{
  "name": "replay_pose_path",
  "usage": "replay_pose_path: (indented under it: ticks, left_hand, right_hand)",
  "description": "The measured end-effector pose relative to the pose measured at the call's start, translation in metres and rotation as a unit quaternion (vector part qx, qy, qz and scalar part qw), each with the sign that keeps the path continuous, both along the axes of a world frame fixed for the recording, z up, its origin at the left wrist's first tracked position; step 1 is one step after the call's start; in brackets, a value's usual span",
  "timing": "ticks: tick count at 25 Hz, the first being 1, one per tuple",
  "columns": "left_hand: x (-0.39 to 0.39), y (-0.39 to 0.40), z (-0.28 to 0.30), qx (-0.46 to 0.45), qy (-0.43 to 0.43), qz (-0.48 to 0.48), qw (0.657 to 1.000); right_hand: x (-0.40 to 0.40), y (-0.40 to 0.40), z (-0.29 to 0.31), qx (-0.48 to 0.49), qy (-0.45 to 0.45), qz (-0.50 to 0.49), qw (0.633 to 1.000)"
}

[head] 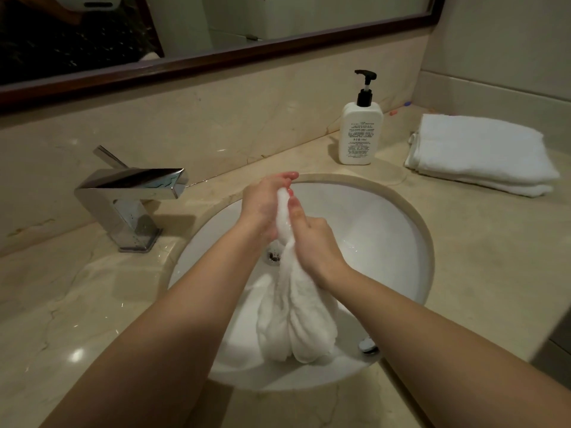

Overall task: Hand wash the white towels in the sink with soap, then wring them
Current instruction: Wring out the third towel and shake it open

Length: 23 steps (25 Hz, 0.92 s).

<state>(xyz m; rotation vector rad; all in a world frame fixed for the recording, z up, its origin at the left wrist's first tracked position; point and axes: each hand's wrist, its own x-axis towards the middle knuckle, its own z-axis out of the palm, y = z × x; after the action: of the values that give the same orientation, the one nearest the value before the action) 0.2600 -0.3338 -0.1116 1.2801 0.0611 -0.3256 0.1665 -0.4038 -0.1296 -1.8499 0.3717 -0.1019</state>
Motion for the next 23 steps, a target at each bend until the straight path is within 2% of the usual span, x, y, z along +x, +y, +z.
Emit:
replay_pose_path:
  ticks: [3, 7, 9, 12, 14, 16, 17, 19, 20, 21, 23]
  left_hand:
    - [-0.004, -0.003, -0.001, 0.035, -0.003, 0.054, 0.998]
    - [-0.004, 0.001, -0.011, -0.034, 0.049, 0.030, 0.998]
    - [-0.011, 0.002, -0.011, -0.054, 0.072, -0.028, 0.996]
    - [-0.021, 0.005, -0.006, -0.070, 0.080, -0.146, 0.984]
    - [-0.024, 0.010, -0.008, -0.045, 0.086, -0.269, 0.958]
    - [-0.021, 0.015, -0.014, -0.018, 0.072, -0.383, 0.921]
    - [-0.017, 0.017, -0.015, -0.004, 0.060, -0.415, 0.908]
    - [-0.012, 0.020, -0.017, 0.024, 0.049, -0.459, 0.887]
    - [-0.012, 0.021, -0.017, 0.032, 0.043, -0.472, 0.880]
    - [-0.012, 0.020, -0.017, 0.030, 0.040, -0.475, 0.879]
    - [-0.016, 0.014, -0.015, -0.032, 0.047, -0.457, 0.888]
  right_hand:
    - [0.001, 0.000, -0.002, -0.050, -0.026, -0.007, 0.998]
    - [0.002, -0.004, -0.005, -0.085, -0.024, -0.018, 0.996]
    - [0.002, -0.009, -0.006, -0.039, -0.024, -0.025, 0.999]
    - [0.007, -0.017, -0.002, 0.132, -0.037, -0.032, 0.990]
    - [0.009, -0.022, -0.001, 0.212, -0.030, -0.038, 0.976]
    - [0.010, -0.021, 0.002, 0.243, -0.033, -0.049, 0.968]
    - [0.012, -0.023, 0.001, 0.207, -0.048, -0.059, 0.975]
    - [0.017, -0.034, 0.001, 0.009, -0.093, -0.077, 0.993]
    - [0.019, -0.040, 0.000, -0.046, -0.103, -0.070, 0.991]
    - [0.020, -0.042, -0.001, -0.023, -0.107, -0.045, 0.993]
    - [0.019, -0.040, 0.004, 0.175, -0.061, -0.004, 0.983]
